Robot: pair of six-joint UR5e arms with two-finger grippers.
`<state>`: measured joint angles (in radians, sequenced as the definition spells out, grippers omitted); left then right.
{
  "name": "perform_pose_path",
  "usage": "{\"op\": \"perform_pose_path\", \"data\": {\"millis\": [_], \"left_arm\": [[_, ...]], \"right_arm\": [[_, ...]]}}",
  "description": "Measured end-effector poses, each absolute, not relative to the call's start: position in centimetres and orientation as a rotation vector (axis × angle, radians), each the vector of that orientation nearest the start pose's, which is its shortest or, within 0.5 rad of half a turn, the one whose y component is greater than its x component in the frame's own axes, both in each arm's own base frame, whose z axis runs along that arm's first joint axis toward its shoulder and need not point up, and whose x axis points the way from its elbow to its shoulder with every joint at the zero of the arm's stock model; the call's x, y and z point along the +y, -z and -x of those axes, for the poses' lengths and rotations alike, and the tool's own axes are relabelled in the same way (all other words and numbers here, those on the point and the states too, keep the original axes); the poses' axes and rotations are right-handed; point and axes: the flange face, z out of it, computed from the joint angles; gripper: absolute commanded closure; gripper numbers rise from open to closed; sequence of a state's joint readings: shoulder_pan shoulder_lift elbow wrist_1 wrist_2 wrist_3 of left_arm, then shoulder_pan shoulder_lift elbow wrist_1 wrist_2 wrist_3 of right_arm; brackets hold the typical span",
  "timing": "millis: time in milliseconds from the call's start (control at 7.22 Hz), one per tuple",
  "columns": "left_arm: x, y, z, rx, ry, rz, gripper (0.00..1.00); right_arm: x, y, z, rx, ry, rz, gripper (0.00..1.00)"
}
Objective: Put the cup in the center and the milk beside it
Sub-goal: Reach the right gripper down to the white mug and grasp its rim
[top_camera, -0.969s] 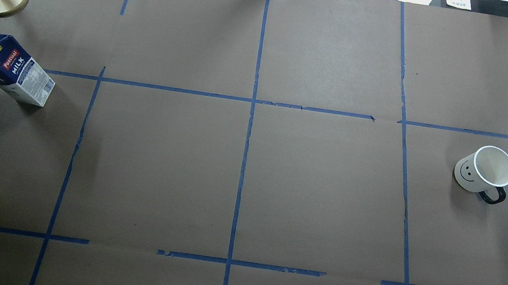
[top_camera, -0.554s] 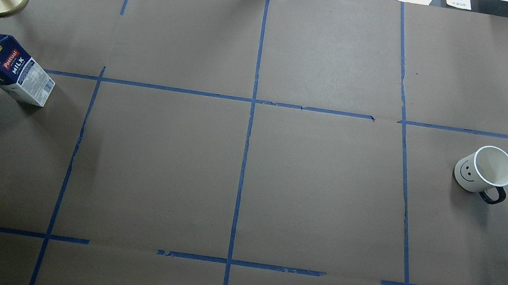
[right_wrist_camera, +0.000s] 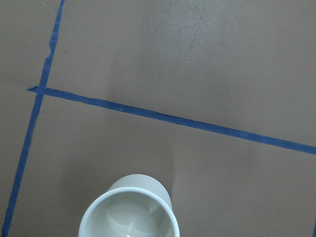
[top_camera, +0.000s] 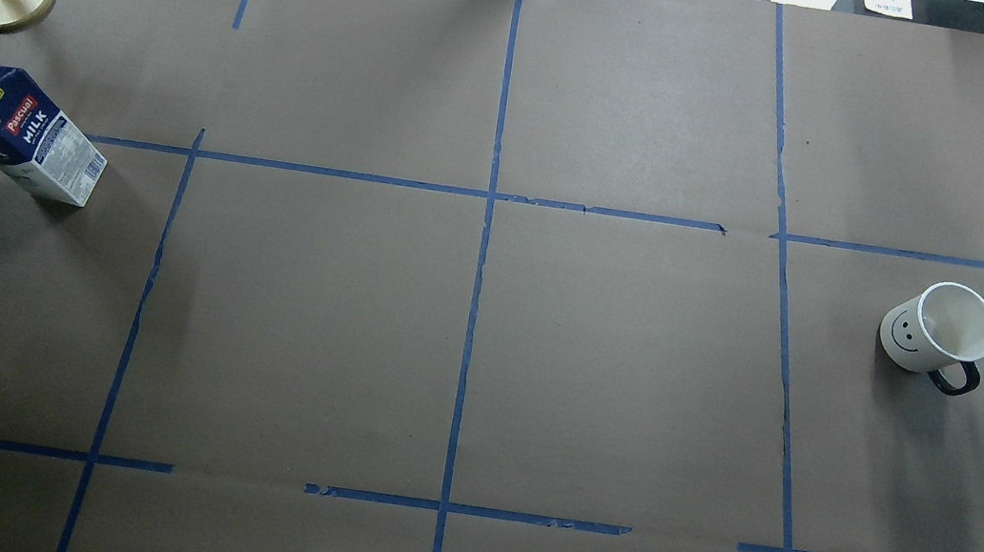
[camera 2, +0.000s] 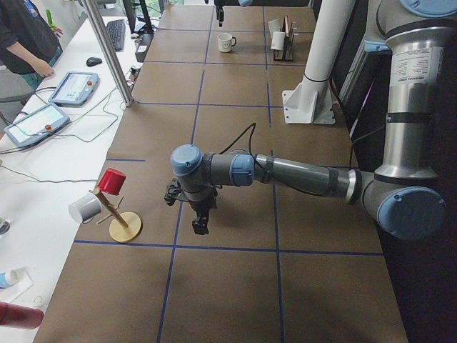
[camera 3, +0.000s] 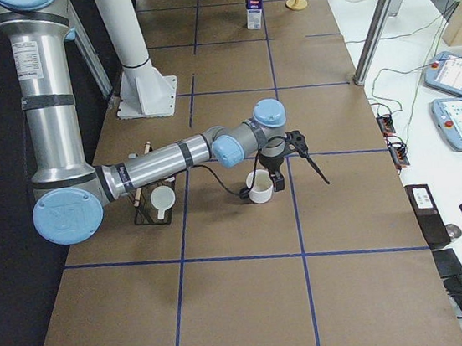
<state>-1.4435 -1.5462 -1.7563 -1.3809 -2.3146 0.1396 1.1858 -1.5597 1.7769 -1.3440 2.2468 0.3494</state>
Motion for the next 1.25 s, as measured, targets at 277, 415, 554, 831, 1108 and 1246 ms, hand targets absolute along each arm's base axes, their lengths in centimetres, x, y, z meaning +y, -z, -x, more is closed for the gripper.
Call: {"op": "perform_pose_path", "data": {"millis": [277,415,554,831,1108,1246], "left_arm": [[-47.9,-60.0,0.5,0.746,-0.244,0.021,0.0],[-47.9,-60.0,0.5,0.746,-0.244,0.022,0.0],[-47.9,-60.0,0.5,0.746,-0.244,0.022,0.0],[-47.8,-60.0,0.5,0.746,-0.244,0.022,0.0],[-47.8,-60.1,0.5,0.745,-0.244,0.023,0.0],[-47.8,-60.1,0.5,0.745,-0.243,0.024,0.0]], "right_arm": [[-49.7,-54.3,13.9,-0.773,0.198,-0.149,0.0],[-49.6,-54.9,14.6,-0.773,0.209,-0.144,0.0],[-49.5,-55.8,15.1,-0.775,0.219,-0.148,0.0],[-49.3,-57.4,15.8,-0.778,0.235,-0.149,0.0],[-49.1,-58.9,16.7,-0.78,0.25,-0.145,0.0],[-49.0,-59.6,17.0,-0.78,0.258,-0.143,0.0]]}}
